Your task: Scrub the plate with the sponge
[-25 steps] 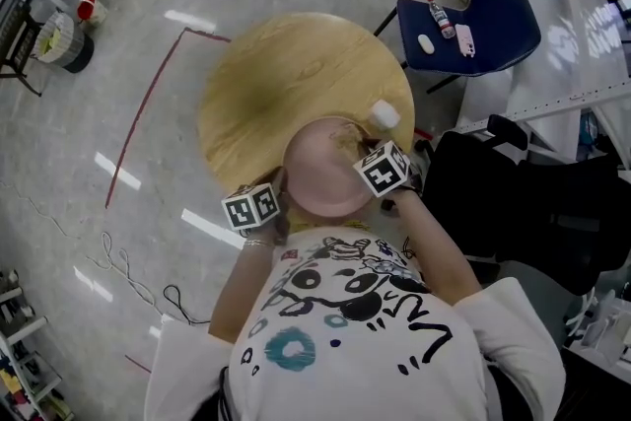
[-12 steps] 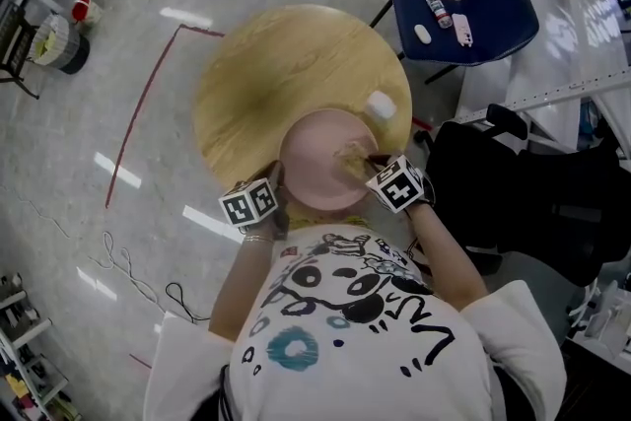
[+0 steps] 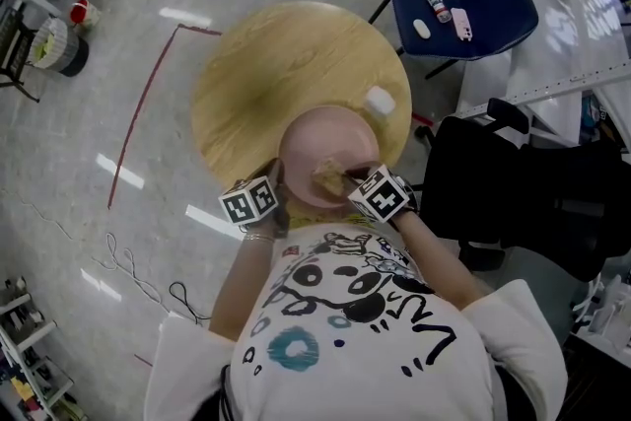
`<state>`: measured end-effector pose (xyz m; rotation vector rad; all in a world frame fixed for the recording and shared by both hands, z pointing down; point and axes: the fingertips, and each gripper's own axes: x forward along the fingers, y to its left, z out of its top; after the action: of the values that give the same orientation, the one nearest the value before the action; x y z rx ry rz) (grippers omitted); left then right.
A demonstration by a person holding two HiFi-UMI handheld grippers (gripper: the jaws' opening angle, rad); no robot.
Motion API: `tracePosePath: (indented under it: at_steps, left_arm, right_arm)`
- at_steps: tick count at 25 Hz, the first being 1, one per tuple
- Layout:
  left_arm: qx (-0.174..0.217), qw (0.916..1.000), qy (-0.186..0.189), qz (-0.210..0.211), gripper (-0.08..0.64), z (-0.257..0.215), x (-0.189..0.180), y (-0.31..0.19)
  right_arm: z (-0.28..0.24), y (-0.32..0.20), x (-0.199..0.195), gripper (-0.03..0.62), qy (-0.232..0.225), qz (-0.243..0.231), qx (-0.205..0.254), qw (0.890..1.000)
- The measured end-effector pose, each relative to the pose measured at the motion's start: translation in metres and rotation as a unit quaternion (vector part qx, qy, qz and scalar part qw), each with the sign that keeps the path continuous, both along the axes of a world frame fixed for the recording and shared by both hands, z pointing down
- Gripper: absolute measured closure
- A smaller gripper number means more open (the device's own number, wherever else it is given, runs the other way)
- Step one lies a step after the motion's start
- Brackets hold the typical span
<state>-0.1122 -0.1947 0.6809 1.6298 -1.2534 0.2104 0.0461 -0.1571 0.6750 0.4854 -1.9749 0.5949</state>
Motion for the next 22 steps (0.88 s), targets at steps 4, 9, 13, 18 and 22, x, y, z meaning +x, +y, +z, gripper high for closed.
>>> tracePosePath:
  at_steps: [4,9,13,18,22]
  left_arm:
    - [-0.001,1.0000,-0.002,0.002,0.534,0.001,0.000,0.000]
    - [-0.003,1.0000,-0.003,0.009,0.534,0.001,0.002,0.000]
    - [-0.004,0.9999,-0.002,0.015,0.534,0.000,0.003,0.000]
    - [-0.005,0.9998,-0.003,0.020,0.534,0.001,0.004,-0.001]
    - [-0.007,0.9997,-0.001,0.023,0.534,0.000,0.002,-0.001]
  right_arm:
    - [0.003,-0.002,-0.019,0.551,-0.015,0.001,-0.007,1.000]
    - [0.007,-0.012,-0.038,0.551,-0.028,0.004,-0.017,0.999]
    - [0.009,-0.024,-0.049,0.551,-0.036,0.015,-0.021,0.999]
    - [0.012,-0.045,-0.054,0.551,-0.040,0.034,-0.019,0.998]
    - [0.013,-0.061,-0.054,0.551,-0.036,0.052,-0.015,0.998]
